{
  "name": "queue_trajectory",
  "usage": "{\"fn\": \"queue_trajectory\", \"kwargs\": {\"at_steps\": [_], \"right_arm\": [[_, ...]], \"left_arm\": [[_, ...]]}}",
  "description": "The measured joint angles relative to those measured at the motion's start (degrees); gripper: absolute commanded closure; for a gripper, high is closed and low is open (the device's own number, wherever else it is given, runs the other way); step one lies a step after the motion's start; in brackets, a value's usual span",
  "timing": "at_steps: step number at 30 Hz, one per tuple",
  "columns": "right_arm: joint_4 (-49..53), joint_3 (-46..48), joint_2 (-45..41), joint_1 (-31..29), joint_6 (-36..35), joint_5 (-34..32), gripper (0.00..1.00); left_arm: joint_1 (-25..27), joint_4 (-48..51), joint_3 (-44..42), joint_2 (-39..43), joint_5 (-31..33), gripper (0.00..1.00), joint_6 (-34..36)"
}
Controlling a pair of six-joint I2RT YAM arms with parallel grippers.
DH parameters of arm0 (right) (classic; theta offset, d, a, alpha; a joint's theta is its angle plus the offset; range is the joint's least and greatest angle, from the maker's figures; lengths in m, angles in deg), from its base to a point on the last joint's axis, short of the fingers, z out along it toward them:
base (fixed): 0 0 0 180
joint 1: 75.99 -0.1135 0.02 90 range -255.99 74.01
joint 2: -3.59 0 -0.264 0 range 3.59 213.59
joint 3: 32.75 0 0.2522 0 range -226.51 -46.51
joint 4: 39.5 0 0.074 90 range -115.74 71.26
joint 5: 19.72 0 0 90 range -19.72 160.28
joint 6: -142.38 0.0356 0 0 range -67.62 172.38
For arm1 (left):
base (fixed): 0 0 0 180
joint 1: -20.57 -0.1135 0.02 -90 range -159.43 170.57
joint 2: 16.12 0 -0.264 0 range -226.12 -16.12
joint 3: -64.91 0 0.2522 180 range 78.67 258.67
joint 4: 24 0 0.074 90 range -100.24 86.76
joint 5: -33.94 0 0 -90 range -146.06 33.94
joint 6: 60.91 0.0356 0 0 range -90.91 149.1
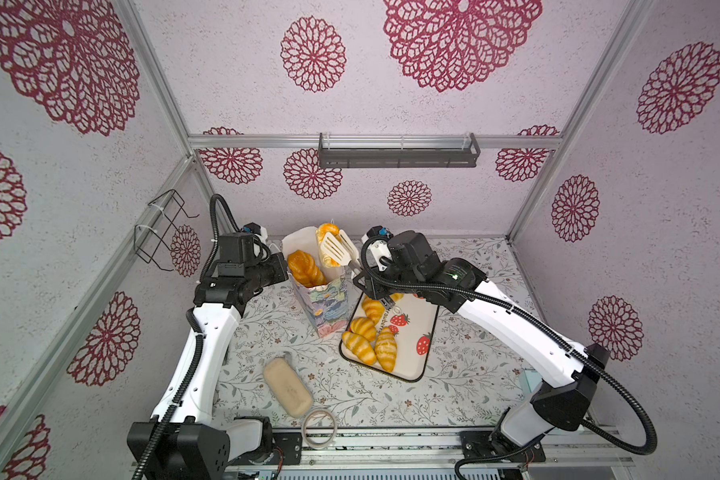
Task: Place the fake bread into the paper bag
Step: 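Lift the pastry in the tongs and carry it to the bag opening, then lower the pastry into the bag held by the left gripper and release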
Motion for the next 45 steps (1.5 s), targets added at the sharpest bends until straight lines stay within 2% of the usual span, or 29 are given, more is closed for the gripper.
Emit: {"fn": "queue_trajectory", "kwargs": {"at_steps": [10,27,45], "right_arm": [[1.01,-4.57,5.27,-2.64,-1.18,0.07,0.64],[2.78,-5.16,7.08,-2.84,-2.01,-0.11,0.48],[3.74,-6.49,7.43,-2.89,-2.58,-1.97,0.48]], "left_arm": [[0.0,0.0,0.02,0.0,-0.07,1.0,0.0],[0.0,0.0,0.0,0.0,-0.22,1.0,0.0],[-0.17,-0.07,0.0,-0.02,-0.68,1.0,-0.02]]}}
